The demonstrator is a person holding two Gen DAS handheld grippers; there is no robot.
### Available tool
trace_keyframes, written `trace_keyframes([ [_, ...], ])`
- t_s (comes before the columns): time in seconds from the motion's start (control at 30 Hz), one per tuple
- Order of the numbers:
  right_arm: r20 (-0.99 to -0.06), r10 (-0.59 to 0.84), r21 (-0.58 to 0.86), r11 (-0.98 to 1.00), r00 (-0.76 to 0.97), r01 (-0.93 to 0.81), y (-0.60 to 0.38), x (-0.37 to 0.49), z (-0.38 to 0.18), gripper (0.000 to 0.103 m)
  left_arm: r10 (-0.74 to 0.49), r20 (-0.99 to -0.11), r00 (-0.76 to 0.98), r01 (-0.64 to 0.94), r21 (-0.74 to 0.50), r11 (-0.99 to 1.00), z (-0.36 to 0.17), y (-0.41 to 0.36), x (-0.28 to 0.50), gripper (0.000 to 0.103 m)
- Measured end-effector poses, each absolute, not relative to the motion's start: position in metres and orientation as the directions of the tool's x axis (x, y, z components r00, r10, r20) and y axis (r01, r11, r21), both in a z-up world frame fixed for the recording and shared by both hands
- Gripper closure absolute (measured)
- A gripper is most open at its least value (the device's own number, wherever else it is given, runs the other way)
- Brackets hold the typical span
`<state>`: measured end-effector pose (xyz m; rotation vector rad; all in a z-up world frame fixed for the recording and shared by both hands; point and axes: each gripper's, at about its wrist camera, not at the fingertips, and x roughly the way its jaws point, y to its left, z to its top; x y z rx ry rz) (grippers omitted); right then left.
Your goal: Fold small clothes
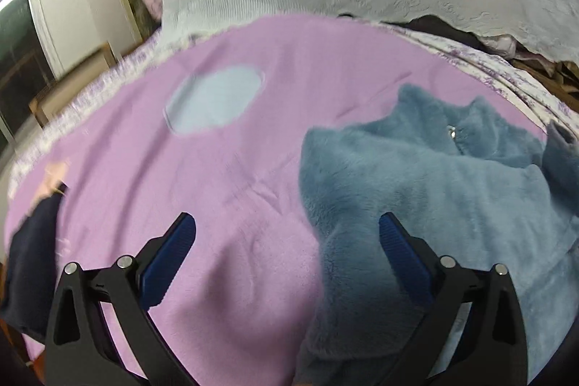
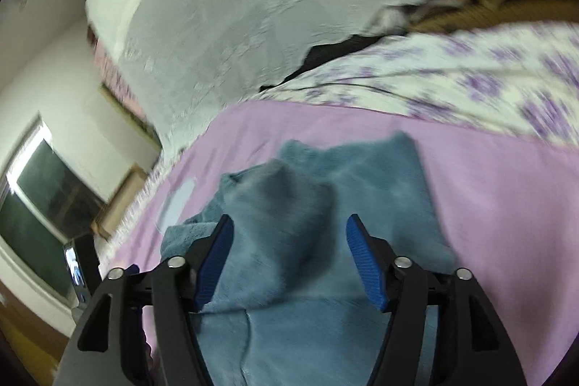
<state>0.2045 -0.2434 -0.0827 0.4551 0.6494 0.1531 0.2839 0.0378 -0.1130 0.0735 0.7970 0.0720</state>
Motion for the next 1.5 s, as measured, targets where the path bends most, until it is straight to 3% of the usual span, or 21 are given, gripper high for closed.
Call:
trace_keyframes([
  [0.1, -0.651, 0.145, 0.242, 0.970, 0.745, 0.024, -0.207, 0.231, -0.085, 0.032, 0.072, -0.745, 0.663, -0.024, 0.075, 0.997, -0.130, 0.042, 0.294, 0.004],
  [0.13, -0.660, 0.074, 0.168, 0.984, 0.748, 0.050, -0.202, 0.235, -0.087, 0.037, 0.073, -0.761, 0.644, -0.020, 0.079, 0.997, -0.136, 0.041, 0.298, 0.004],
  [0.17, -0.647, 0.046, 0.153, 0.986, 0.761, 0.070, -0.204, 0.236, -0.088, 0.069, 0.068, -0.771, 0.633, -0.019, 0.073, 0.997, -0.139, 0.042, 0.300, 0.004],
  [0.2, -0.646, 0.049, 0.175, 0.981, 0.762, 0.086, -0.210, 0.235, -0.089, 0.094, 0.054, -0.779, 0.625, -0.020, 0.054, 0.998, -0.141, 0.046, 0.301, 0.004],
  [0.37, -0.706, 0.113, 0.386, 0.889, 0.699, 0.247, -0.287, 0.223, -0.140, 0.089, 0.049, -0.793, 0.607, -0.011, 0.053, 0.999, -0.148, 0.048, 0.300, 0.004],
  [0.4, -0.672, 0.208, 0.491, 0.844, 0.711, 0.217, -0.302, 0.219, -0.152, 0.089, 0.064, -0.788, 0.612, -0.008, 0.075, 0.997, -0.149, 0.044, 0.299, 0.004],
  [0.47, -0.645, 0.250, 0.549, 0.809, 0.723, 0.211, -0.311, 0.214, -0.146, 0.087, 0.080, -0.779, 0.622, -0.010, 0.094, 0.996, -0.146, 0.041, 0.296, 0.004],
  [0.6, -0.594, 0.124, 0.513, 0.819, 0.794, 0.256, -0.319, 0.184, -0.119, 0.073, 0.021, -0.763, 0.646, -0.010, 0.020, 1.000, -0.120, 0.057, 0.284, 0.004],
  [0.7, -0.550, 0.151, 0.487, 0.857, 0.821, 0.168, -0.305, 0.179, -0.097, 0.073, 0.014, -0.719, 0.695, -0.012, 0.008, 1.000, -0.096, 0.063, 0.284, 0.004],
  [0.8, -0.568, 0.202, 0.440, 0.894, 0.798, 0.087, -0.274, 0.191, -0.093, 0.072, 0.071, -0.704, 0.706, -0.025, 0.076, 0.997, -0.086, 0.059, 0.307, 0.004],
  [0.93, -0.649, 0.172, 0.364, 0.925, 0.741, 0.105, -0.254, 0.213, -0.119, 0.072, 0.120, -0.786, 0.606, -0.076, 0.092, 0.993, -0.119, 0.066, 0.360, 0.004],
  [1.0, -0.677, 0.197, 0.391, 0.913, 0.709, 0.120, -0.259, 0.221, -0.137, 0.073, 0.085, -0.805, 0.587, -0.078, 0.049, 0.996, -0.139, 0.072, 0.373, 0.004],
  [1.1, -0.640, 0.227, 0.448, 0.886, 0.734, 0.117, -0.267, 0.213, -0.130, 0.073, 0.061, -0.801, 0.595, -0.087, 0.011, 0.996, -0.134, 0.078, 0.369, 0.004],
  [1.27, -0.600, 0.215, 0.409, 0.910, 0.771, 0.064, -0.262, 0.190, -0.110, 0.066, -0.045, -0.751, 0.658, -0.021, -0.078, 0.997, -0.106, 0.090, 0.316, 0.004],
  [1.5, -0.668, 0.234, 0.419, 0.903, 0.706, 0.097, -0.267, 0.197, -0.135, 0.064, 0.029, -0.810, 0.586, 0.018, 0.049, 0.999, -0.146, 0.071, 0.287, 0.004],
])
